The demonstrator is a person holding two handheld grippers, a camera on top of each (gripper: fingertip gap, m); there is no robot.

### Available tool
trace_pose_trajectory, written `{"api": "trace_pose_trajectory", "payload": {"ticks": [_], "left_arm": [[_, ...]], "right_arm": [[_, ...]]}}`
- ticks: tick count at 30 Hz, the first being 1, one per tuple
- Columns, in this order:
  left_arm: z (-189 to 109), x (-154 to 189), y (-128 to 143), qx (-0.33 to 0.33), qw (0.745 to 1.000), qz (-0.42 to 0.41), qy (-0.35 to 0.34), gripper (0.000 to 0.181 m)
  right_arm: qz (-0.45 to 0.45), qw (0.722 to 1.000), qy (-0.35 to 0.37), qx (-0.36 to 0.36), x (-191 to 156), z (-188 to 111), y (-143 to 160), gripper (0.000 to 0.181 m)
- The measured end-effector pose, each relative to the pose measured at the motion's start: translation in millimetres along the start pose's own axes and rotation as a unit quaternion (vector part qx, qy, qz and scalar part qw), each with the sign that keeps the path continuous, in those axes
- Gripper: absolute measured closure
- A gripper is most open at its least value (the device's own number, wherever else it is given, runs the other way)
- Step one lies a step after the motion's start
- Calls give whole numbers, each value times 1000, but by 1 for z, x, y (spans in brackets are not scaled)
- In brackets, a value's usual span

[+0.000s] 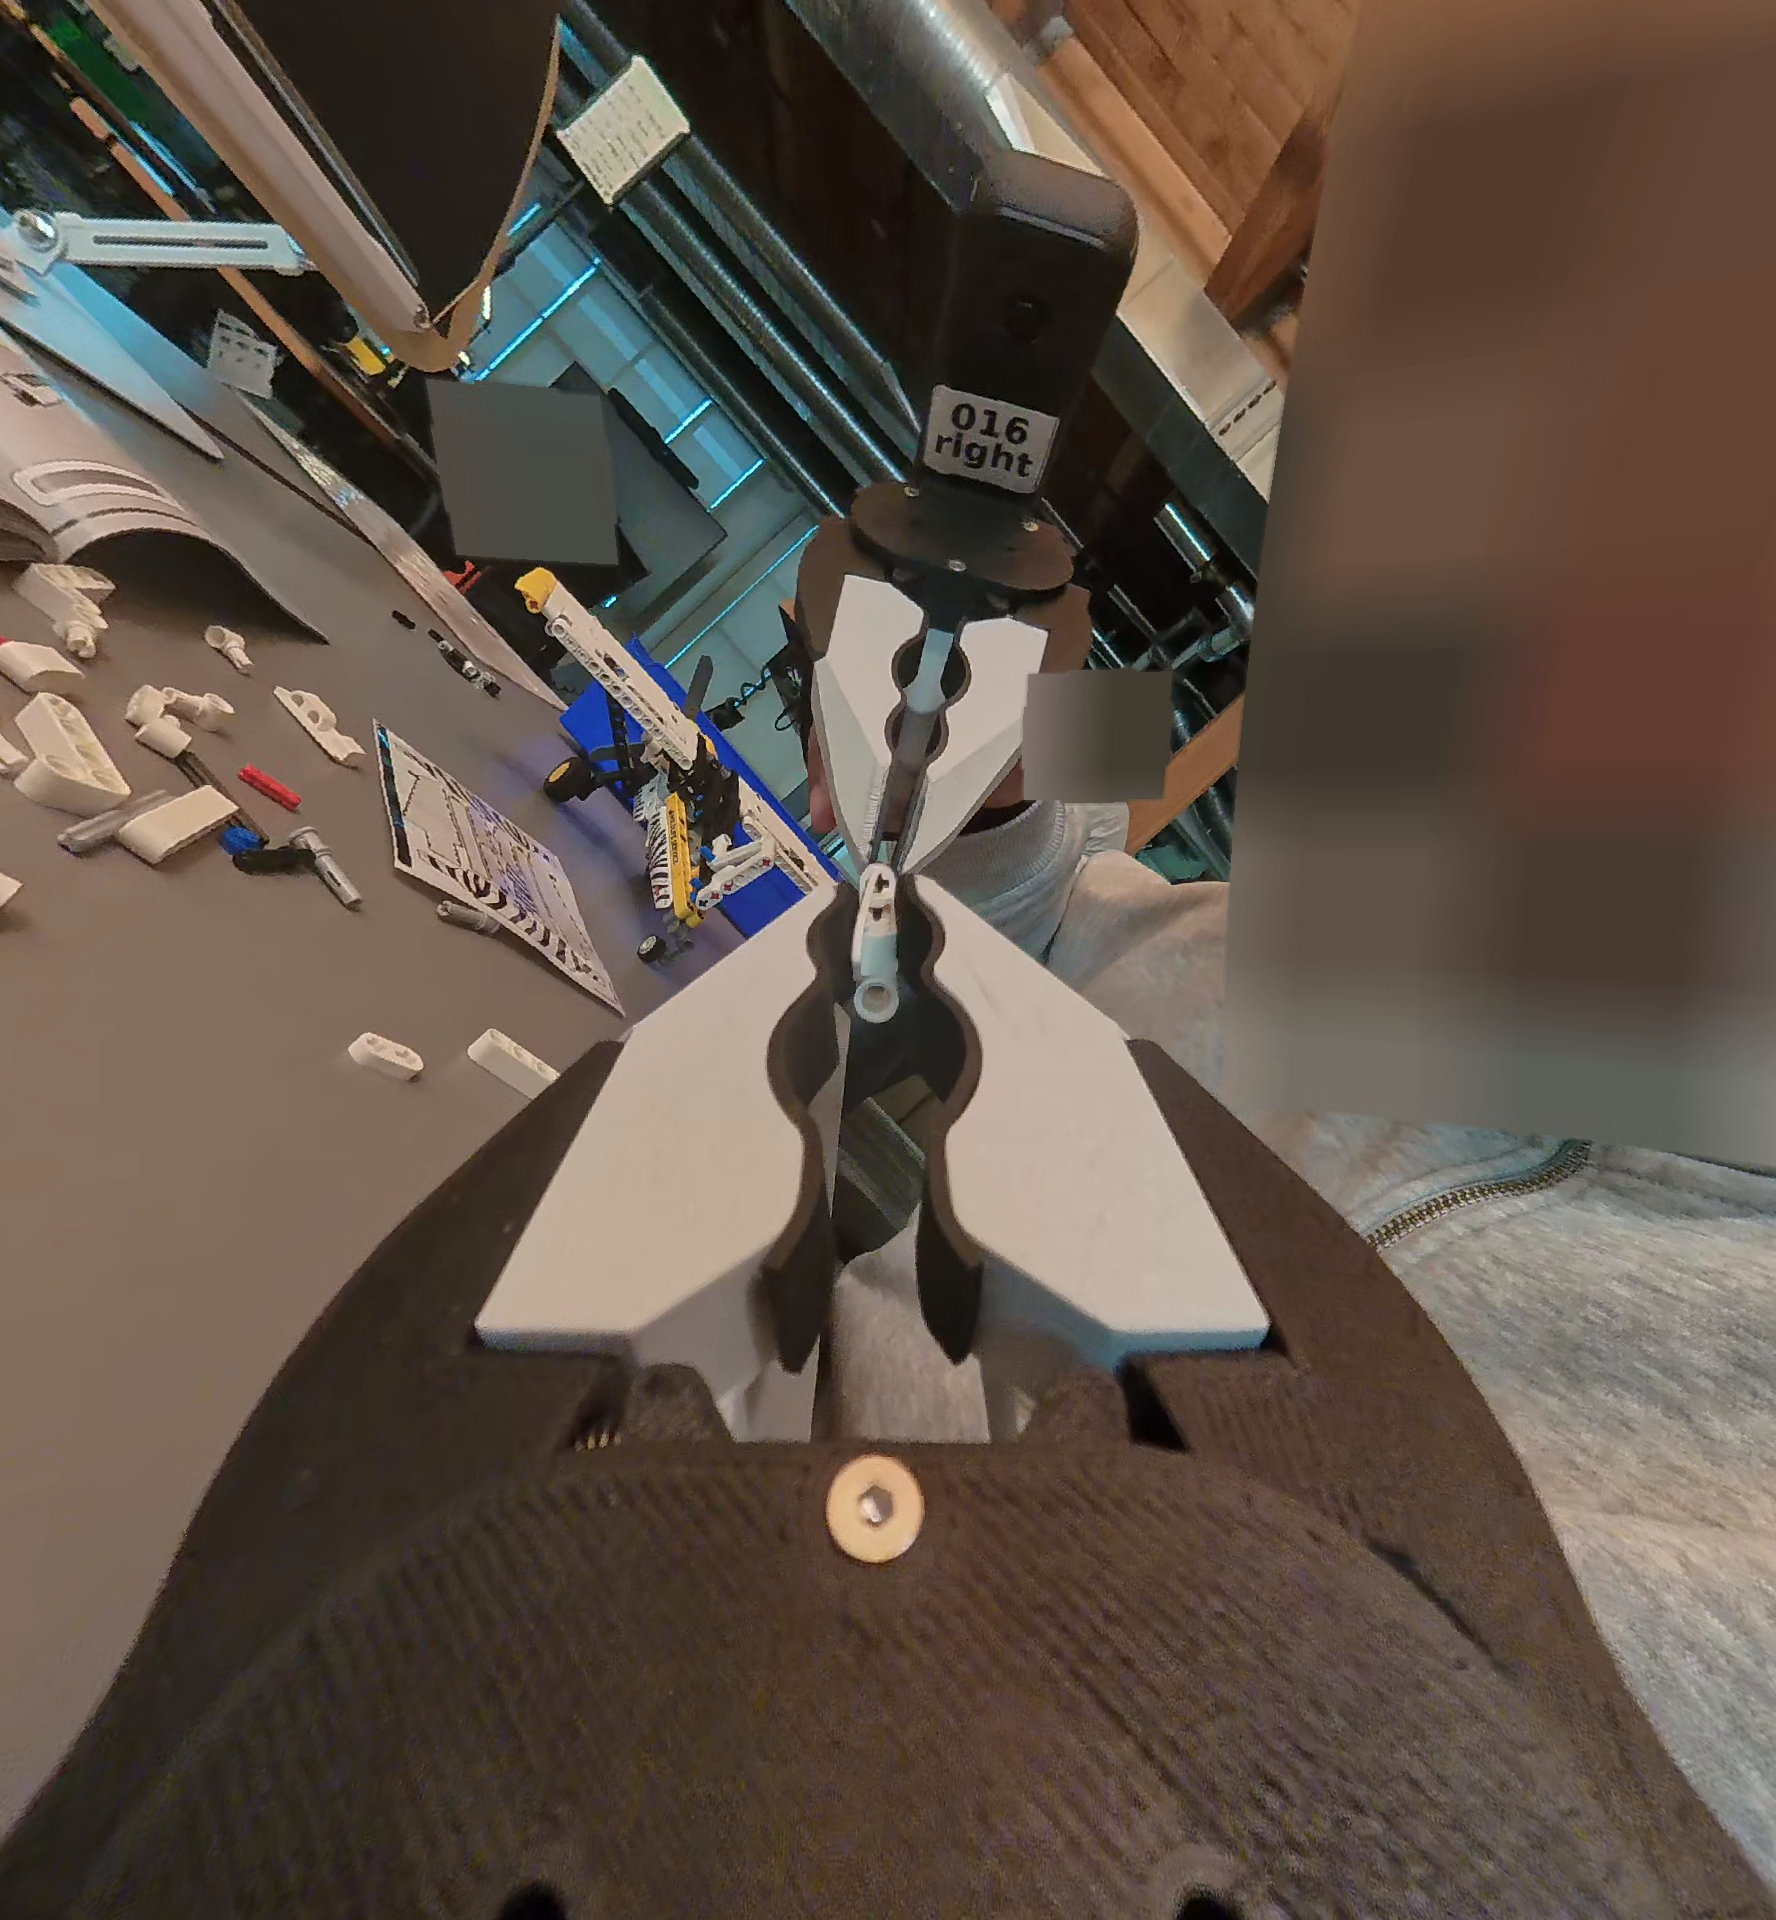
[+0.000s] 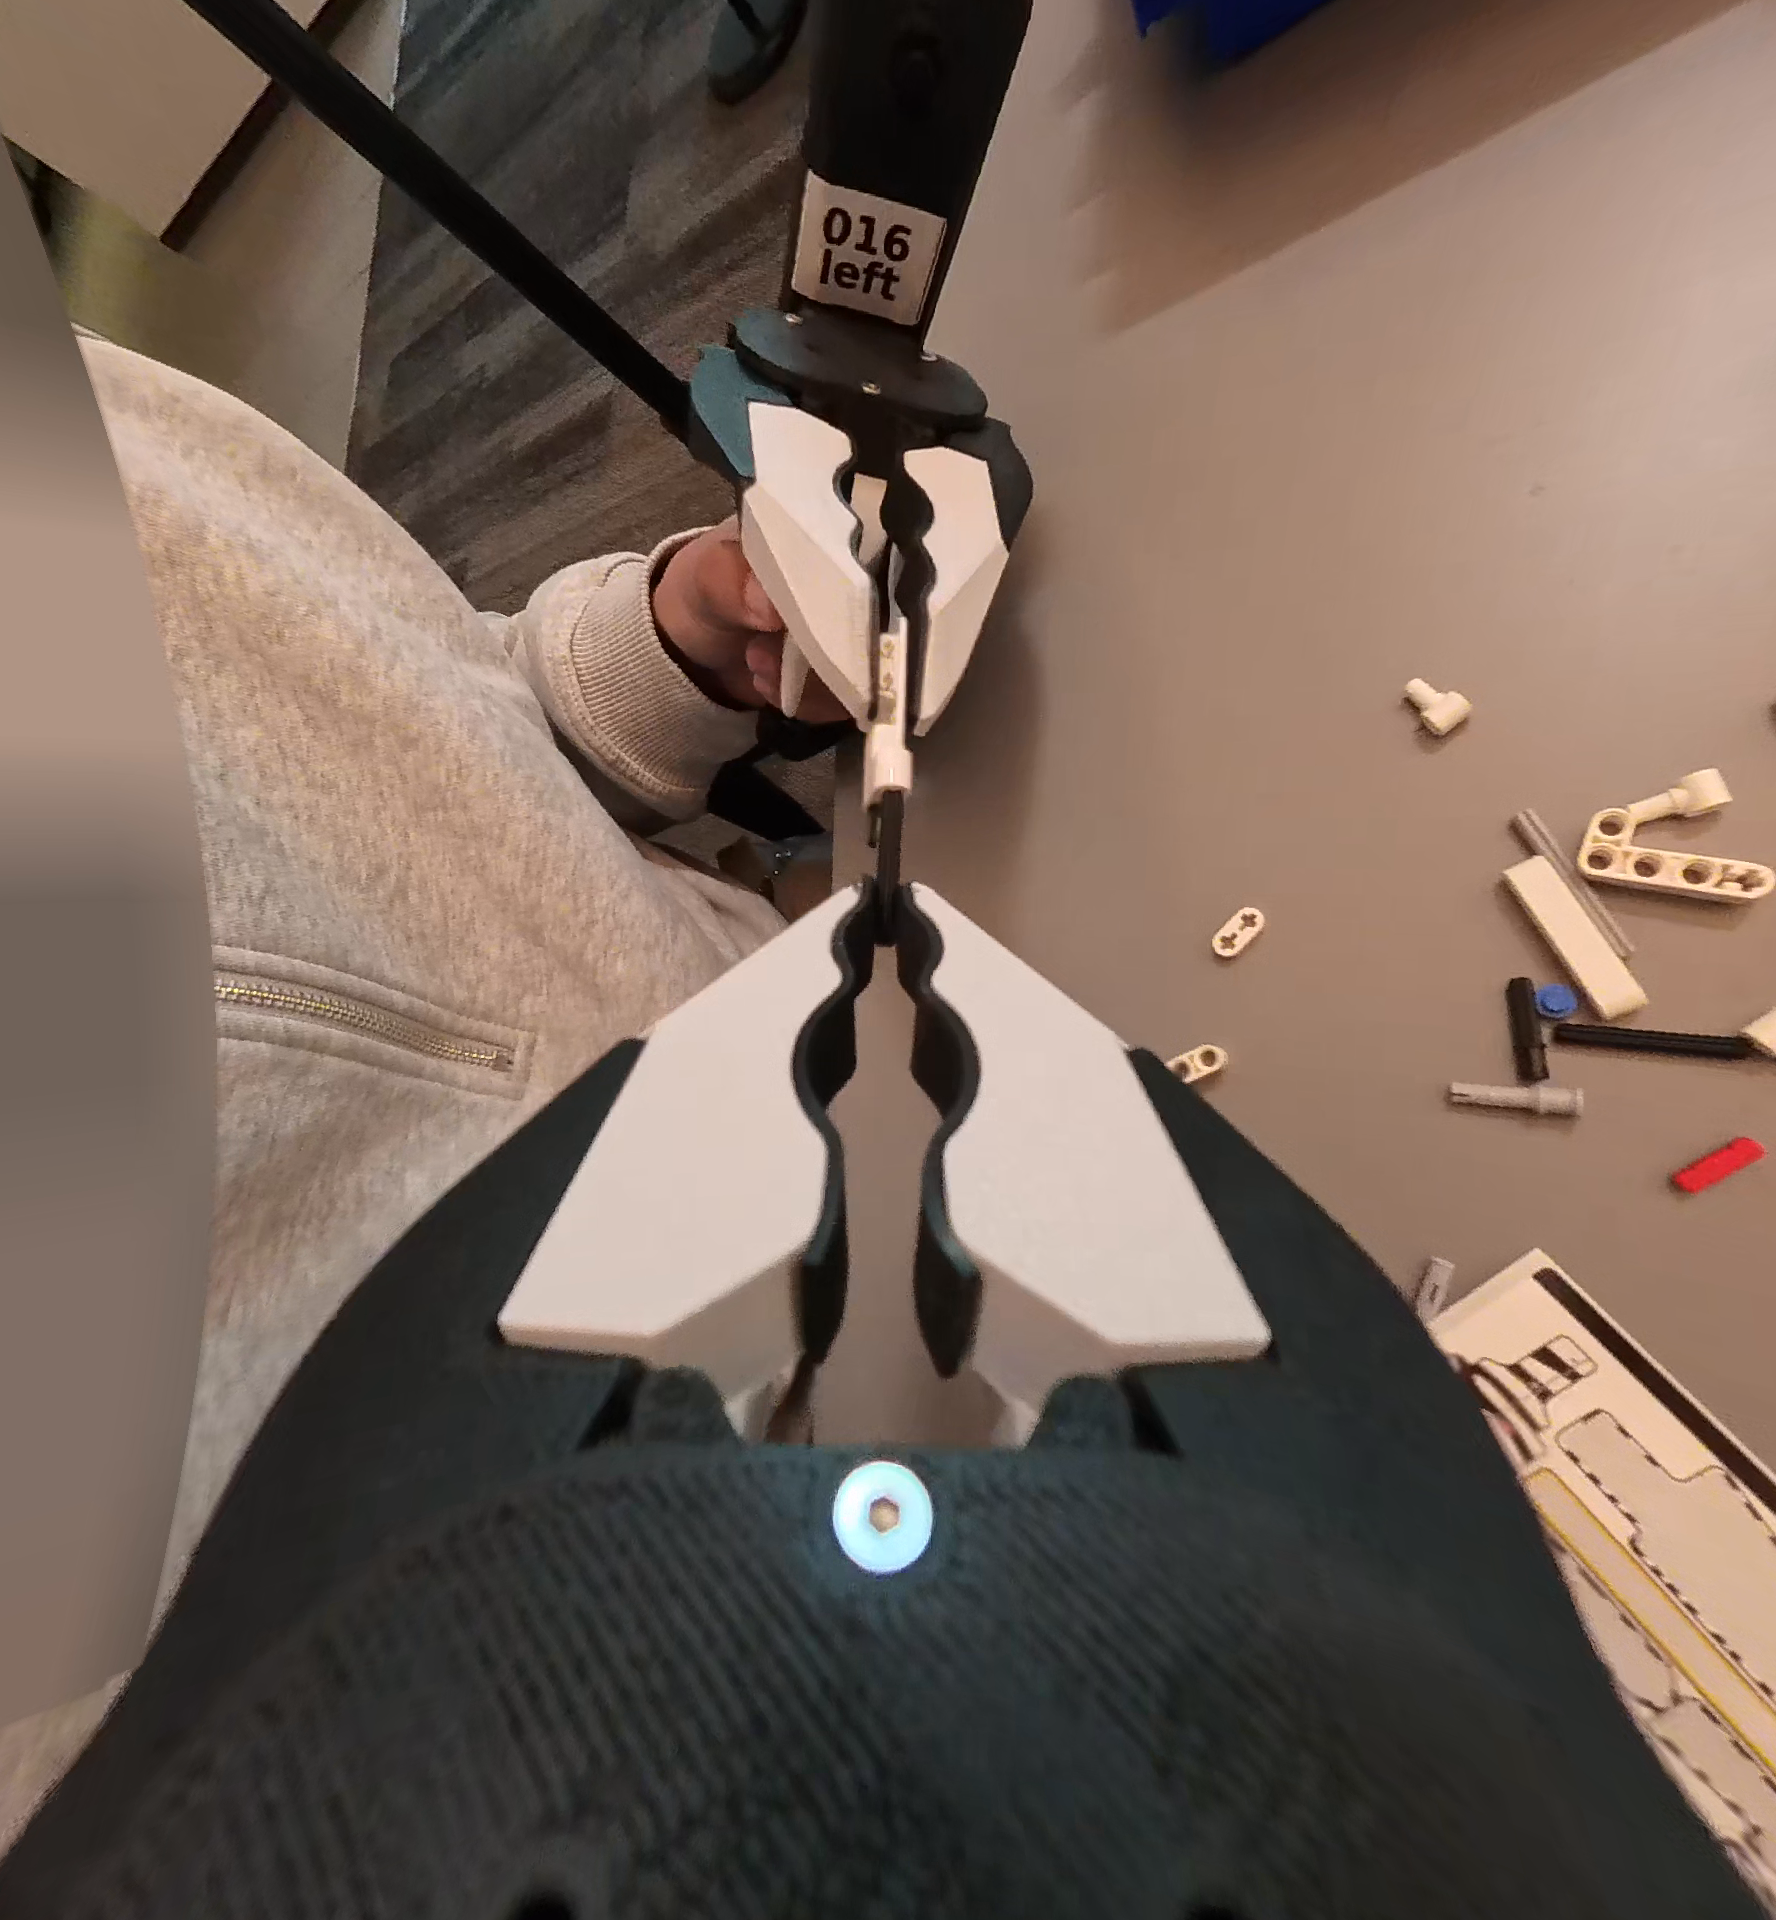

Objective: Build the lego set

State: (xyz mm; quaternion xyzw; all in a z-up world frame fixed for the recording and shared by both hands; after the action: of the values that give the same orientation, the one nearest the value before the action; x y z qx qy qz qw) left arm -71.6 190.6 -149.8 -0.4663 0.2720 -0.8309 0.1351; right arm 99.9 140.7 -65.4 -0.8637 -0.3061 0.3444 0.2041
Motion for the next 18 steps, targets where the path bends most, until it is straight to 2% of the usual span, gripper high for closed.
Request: {"api": "trace_pose_trajectory", "payload": {"ticks": [12, 18], "left_arm": [[1, -1, 1, -10, 1000, -3, -17, 176], [2, -2, 2, -14, 1000, -3, -26, 176]], "right_arm": [[-59, 997, 55, -12, -6, 0, 0, 180], [-59, 996, 63, -9, -5, 0, 1, 180]]}}
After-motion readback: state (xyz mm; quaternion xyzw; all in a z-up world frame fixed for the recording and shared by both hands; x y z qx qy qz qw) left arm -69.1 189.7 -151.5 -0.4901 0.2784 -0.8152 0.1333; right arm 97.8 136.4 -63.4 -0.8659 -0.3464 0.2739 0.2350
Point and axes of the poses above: each gripper's, where its closed fingertips meet, z out along the fingers, y out of its underside, x = y × z across the jaws, the point moved 9 cm from there along -z, back along the fingers, and after that the axes turned 6 degrees about y, right-handed, at the moved point
